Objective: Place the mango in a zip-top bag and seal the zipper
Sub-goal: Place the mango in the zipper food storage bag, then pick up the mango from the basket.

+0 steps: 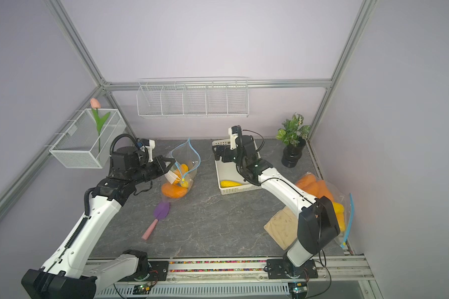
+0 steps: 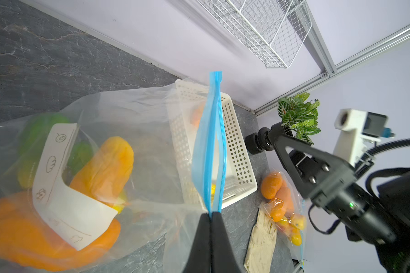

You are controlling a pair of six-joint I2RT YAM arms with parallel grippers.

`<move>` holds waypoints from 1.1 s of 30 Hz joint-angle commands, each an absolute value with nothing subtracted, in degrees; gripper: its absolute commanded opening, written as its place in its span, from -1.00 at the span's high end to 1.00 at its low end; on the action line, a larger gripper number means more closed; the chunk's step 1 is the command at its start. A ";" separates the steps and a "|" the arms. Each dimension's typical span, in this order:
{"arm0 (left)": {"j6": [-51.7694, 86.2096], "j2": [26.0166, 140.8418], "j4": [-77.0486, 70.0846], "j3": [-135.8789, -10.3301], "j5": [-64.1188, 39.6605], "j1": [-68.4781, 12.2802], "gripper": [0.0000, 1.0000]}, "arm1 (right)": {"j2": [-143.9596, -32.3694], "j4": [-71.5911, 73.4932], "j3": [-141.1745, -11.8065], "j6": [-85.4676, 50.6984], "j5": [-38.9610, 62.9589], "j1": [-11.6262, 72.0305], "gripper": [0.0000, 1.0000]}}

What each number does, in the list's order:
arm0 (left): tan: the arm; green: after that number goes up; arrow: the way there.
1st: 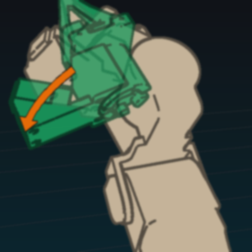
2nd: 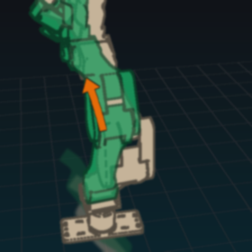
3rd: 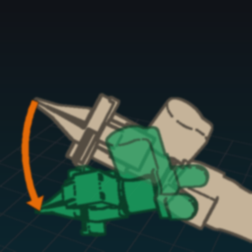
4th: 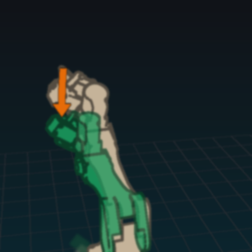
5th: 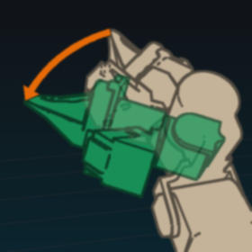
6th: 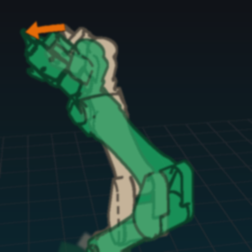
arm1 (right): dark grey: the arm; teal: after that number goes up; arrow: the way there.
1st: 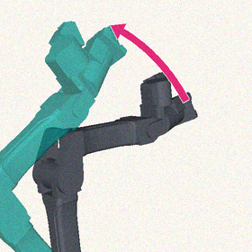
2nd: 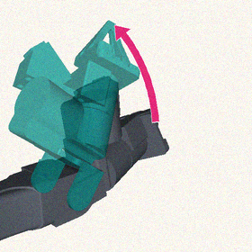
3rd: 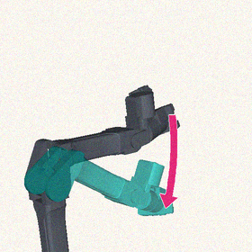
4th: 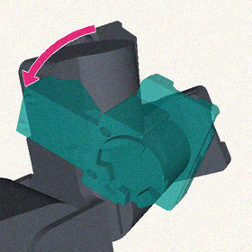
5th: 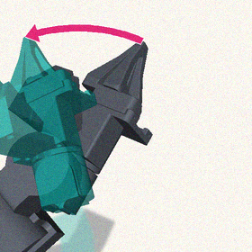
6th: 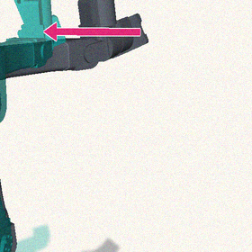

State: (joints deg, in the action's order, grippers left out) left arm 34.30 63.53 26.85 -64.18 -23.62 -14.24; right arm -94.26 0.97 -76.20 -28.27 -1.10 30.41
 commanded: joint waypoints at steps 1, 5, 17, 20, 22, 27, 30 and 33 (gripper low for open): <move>33.70 62.27 27.60 -65.82 -23.21 -13.89 1.00 | -103.01 -5.89 -78.55 -38.83 -6.49 26.03 -0.96; 33.32 61.00 28.46 -65.65 -23.07 -13.84 1.00 | -115.39 -9.28 -89.20 -41.60 -1.04 22.43 -0.83; 31.90 60.79 31.64 -67.03 -21.74 -13.88 1.00 | -139.06 -14.09 -113.25 -45.38 0.52 20.79 -0.73; 31.99 61.38 31.68 -67.28 -21.77 -13.88 1.00 | -141.28 -13.62 -114.47 -46.83 1.39 20.87 -0.54; 31.72 61.47 32.18 -67.72 -21.65 -13.89 1.00 | -141.50 -14.38 -115.09 -46.78 2.17 21.00 -0.27; 30.77 61.61 33.37 -68.46 -20.83 -13.89 1.00 | -136.38 -14.84 -112.78 -42.99 2.07 21.71 0.31; 30.93 61.82 32.99 -68.55 -20.99 -13.86 1.00 | -129.28 -13.14 -107.48 -40.44 3.13 22.56 0.48; 31.29 62.35 32.23 -68.52 -21.40 -13.86 1.00 | -118.19 -4.59 -96.70 -38.20 5.74 24.70 0.56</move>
